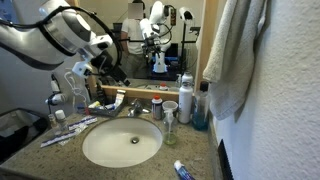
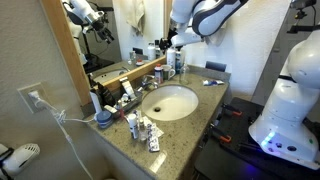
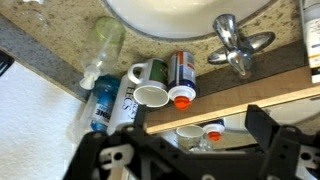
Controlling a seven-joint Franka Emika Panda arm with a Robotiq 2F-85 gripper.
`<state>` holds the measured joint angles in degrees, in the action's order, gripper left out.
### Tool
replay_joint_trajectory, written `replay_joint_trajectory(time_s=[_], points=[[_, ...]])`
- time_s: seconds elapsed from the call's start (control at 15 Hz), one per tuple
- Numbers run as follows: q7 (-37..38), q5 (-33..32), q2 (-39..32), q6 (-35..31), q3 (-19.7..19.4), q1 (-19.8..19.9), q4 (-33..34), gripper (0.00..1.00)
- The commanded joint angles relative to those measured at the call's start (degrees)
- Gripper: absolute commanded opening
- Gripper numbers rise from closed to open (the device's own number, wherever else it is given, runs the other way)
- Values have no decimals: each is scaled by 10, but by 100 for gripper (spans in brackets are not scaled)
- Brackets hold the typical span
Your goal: Move the blue and white tube to the right side of the sink counter
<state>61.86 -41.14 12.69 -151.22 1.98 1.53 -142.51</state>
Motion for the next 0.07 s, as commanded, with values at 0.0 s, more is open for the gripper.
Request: replay_joint_trajectory(time_s=[0.0], points=[[-17, 33, -6, 25, 33, -4, 26, 100]])
